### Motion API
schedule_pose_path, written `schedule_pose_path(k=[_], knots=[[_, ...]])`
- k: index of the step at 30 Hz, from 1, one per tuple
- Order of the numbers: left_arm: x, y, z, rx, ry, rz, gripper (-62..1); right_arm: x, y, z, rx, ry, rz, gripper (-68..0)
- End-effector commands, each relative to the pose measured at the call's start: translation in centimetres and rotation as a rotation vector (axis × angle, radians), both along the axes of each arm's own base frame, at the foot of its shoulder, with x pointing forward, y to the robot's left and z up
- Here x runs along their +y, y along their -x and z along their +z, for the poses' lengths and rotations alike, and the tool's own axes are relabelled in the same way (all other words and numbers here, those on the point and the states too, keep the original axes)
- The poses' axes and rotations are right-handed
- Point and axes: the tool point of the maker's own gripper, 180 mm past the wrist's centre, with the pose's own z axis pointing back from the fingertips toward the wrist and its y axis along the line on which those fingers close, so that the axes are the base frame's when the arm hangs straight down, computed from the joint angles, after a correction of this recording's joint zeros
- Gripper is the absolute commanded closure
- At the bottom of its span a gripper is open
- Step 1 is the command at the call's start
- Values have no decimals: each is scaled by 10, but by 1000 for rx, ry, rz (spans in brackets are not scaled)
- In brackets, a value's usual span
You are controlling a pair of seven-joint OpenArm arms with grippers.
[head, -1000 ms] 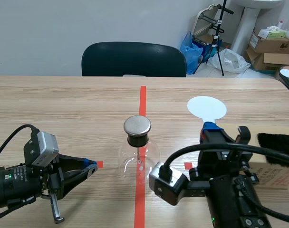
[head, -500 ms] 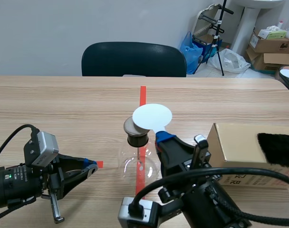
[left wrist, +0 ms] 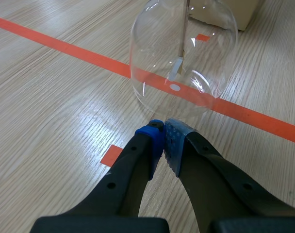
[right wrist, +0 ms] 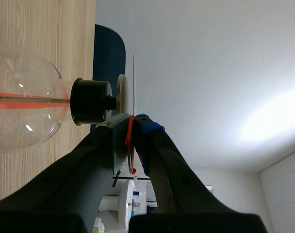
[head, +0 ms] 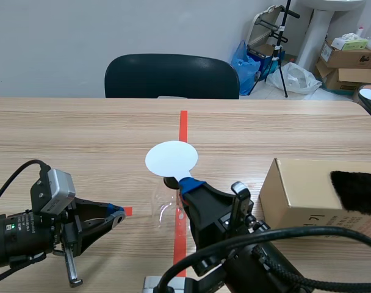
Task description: Do the electroscope experiment
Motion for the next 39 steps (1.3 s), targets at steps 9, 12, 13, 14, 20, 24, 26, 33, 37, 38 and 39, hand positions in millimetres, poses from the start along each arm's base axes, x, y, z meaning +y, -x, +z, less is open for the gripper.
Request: schedule_pose_path(k=[9,12,13,14,20,24,26,33,37,38,39], knots=[[-4,-2,9,-22,29,-2,-30,-1,-3,9,-32,-11,-1,-10],[-4,-2,9,-22,29,-2,-30,-1,-3,9,-32,-11,-1,-10],[-4,-2,9,-22,29,-2,-30,-1,-3,9,-32,-11,-1,-10],[-4,-2,9,-22,29,-2,-30,-1,-3,9,-32,-11,-1,-10],[-4,-2,9,-22,29,-2,-30,-1,-3,9,-32,-11,-1,-10],[-4,-2,9,-22,29,-2,-30,-2,-4,9,-32,-11,-5,-10],[-4,-2,9,-22,29,-2,-30,-2,-4,9,-32,-11,-5,-10],[-4,-2,9,-22,30,-2,-30,-5,-6,10,-32,-12,-28,-10],[-4,-2,9,-22,30,-2,-30,-12,-12,10,-33,-14,-80,-10],[-4,-2,9,-22,30,-2,-30,-15,-14,10,-34,-15,-98,-10],[-4,-2,9,-22,30,-2,-30,-18,-16,10,-34,-16,-119,-10]])
